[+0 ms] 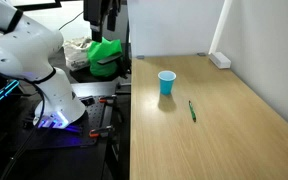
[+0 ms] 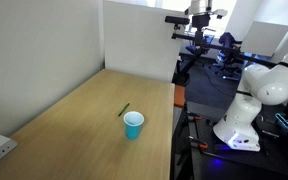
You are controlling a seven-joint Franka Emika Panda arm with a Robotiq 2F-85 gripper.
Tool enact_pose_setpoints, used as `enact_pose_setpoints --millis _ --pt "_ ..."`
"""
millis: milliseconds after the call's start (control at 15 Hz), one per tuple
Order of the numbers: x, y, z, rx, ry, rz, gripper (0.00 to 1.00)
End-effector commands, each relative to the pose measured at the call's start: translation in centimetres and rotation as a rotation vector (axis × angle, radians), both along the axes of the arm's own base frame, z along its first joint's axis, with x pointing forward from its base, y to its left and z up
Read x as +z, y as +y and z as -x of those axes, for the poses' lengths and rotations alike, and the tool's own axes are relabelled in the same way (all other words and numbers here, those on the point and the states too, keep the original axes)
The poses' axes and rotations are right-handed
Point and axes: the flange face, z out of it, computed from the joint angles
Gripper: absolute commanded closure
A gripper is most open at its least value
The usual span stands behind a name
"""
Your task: Put the green pen inside the light blue cup
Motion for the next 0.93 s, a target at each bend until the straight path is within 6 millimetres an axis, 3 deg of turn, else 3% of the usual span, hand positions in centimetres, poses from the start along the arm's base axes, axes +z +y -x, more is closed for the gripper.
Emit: enact_pose_setpoints --millis 0,400,867 --pt "0.1 0.0 0.0 0.000 0.001 0.000 0.00" --pt "0.1 0.2 -0.1 0.011 -0.005 0.000 0.00" --pt "-0.2 1.8 -2.6 -0.015 -0.070 0.006 0.00"
